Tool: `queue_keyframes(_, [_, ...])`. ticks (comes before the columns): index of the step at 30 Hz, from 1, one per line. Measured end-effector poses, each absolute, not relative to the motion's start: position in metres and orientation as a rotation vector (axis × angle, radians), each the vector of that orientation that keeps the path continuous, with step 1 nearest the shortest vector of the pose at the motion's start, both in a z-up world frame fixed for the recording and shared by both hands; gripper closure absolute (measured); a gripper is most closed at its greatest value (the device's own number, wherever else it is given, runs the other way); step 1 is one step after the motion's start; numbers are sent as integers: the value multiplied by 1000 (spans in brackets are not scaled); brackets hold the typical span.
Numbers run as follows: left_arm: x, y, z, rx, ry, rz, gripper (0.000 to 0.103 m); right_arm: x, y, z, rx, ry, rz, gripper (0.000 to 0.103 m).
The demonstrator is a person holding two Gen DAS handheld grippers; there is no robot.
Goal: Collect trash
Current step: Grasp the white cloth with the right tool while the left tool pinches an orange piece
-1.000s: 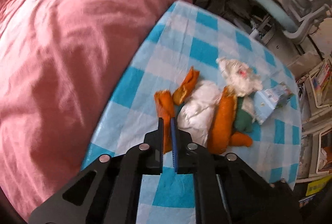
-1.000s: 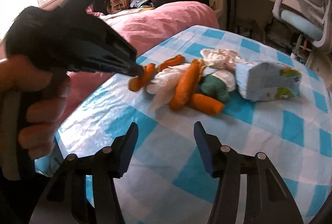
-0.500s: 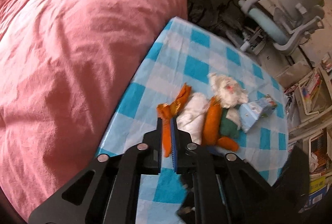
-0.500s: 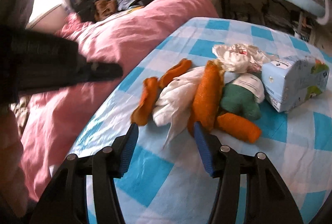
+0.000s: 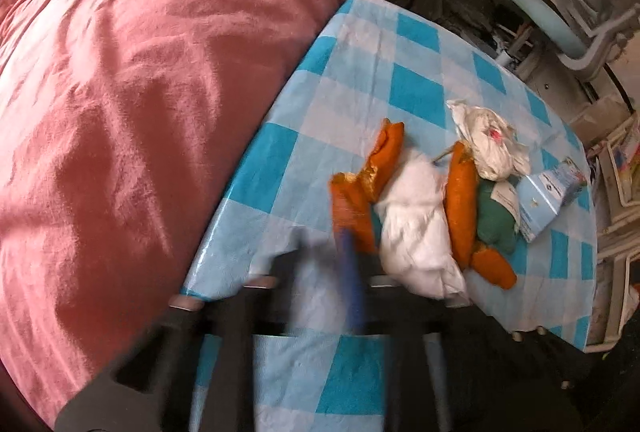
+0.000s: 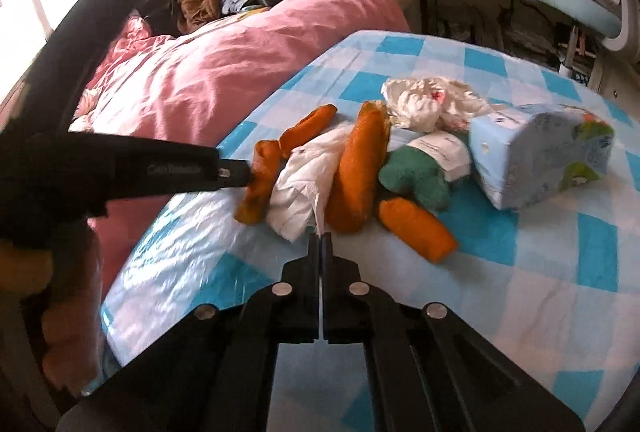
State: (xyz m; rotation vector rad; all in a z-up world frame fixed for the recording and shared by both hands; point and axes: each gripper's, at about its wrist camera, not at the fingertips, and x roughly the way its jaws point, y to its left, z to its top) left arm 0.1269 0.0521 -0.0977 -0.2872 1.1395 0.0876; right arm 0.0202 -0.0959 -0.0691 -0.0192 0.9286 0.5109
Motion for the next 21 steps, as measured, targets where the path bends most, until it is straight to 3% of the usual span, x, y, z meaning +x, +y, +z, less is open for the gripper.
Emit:
queue_keyframes(1, [125, 52, -96, -282, 1133, 82, 102, 15, -101, -66, -16, 924, 514, 102])
queue_keyframes(15, [71, 59, -72, -347, 1110, -14, 102, -52, -145, -57, -91, 996, 520, 101])
queue_keyframes(16, [71, 59, -75, -354, 1120, -15, 102, -51, -145, -58, -77, 993, 519, 94])
queue_keyframes(17, [70, 59, -76, -357, 1125, -8, 102, -51, -143, -58, -69, 985, 520, 72])
queue_keyframes(19, [70, 61, -78, -364, 1133, -2, 98, -54, -137, -57, -77, 945, 521, 41])
queue_keyframes(21, [71, 64, -78, -373, 1124, 20, 87, -53, -128, -59, -95, 936, 538, 41])
